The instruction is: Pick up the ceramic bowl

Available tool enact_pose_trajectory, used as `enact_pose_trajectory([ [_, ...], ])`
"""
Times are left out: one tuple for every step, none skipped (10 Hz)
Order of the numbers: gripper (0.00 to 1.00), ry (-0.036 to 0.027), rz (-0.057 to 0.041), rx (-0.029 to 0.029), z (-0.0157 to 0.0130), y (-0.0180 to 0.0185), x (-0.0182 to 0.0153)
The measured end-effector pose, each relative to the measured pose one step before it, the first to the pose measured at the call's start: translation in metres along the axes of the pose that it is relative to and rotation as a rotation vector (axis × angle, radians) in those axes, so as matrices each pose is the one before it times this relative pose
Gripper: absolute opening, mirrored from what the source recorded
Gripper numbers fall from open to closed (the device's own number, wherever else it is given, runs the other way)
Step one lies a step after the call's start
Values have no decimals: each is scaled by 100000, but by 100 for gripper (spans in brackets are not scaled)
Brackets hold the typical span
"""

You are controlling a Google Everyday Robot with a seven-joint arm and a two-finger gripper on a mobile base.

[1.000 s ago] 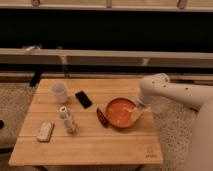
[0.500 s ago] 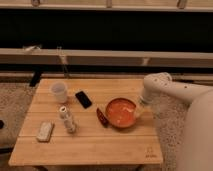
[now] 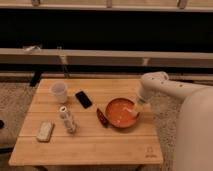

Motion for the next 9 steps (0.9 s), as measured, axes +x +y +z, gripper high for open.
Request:
enact_pose_trajectory([
  [80,19,46,-12,20,12,50],
  [80,-46,-115,11,2,1,-88],
  [80,21,12,-12,13,9,24],
  [80,4,-1,-16,12,8,5],
  [80,-50,-2,53,-12,-13,-8],
  [80,-267,31,198,33,12,57],
  [80,-1255,-130,673,7,127,86],
  [80,-759,73,909,-69,8,594],
  [80,-394,-805,587,114,106,136],
])
